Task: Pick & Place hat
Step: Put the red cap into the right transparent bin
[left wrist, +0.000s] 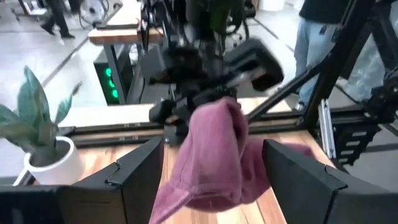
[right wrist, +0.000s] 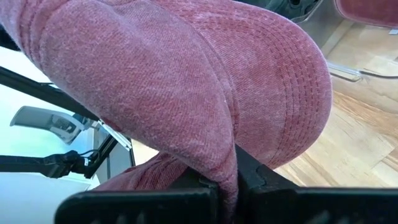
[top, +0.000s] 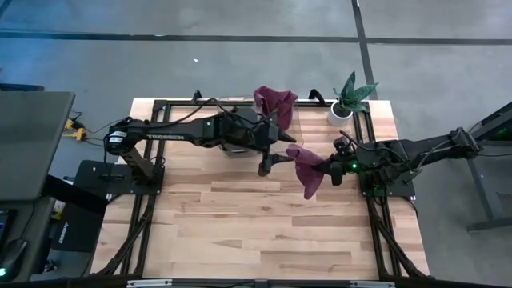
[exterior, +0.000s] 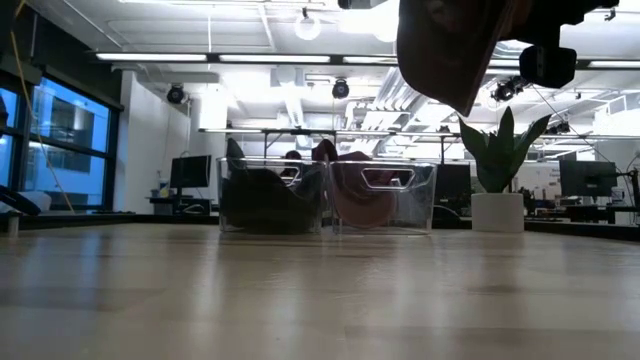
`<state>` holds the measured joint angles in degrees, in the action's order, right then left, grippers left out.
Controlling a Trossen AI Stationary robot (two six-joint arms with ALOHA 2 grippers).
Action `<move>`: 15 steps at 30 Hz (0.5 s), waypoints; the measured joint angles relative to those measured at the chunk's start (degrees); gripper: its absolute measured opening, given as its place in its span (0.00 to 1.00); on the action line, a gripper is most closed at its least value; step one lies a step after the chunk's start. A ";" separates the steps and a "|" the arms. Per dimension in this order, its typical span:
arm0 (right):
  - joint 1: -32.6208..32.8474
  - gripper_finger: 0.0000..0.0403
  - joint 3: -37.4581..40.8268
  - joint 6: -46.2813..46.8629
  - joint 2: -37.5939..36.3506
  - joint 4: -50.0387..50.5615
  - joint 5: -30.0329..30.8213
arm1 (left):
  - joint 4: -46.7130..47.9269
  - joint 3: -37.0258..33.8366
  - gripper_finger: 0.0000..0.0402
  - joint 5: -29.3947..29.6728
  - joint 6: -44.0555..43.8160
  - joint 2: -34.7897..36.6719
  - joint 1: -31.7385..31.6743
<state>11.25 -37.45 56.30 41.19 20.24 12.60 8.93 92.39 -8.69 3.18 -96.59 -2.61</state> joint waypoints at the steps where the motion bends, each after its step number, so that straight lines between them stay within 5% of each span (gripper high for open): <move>1: 0.00 0.00 0.00 -0.01 0.00 -0.01 0.00 | -0.13 0.07 0.66 0.00 0.02 0.15 0.00; 15: 0.00 0.00 0.02 -0.89 -0.02 -1.33 -0.39 | -4.36 0.38 0.66 0.37 -0.34 -3.56 0.00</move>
<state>11.25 -37.43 55.42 41.17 18.91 12.21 4.58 92.78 -8.32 2.84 -100.15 -2.61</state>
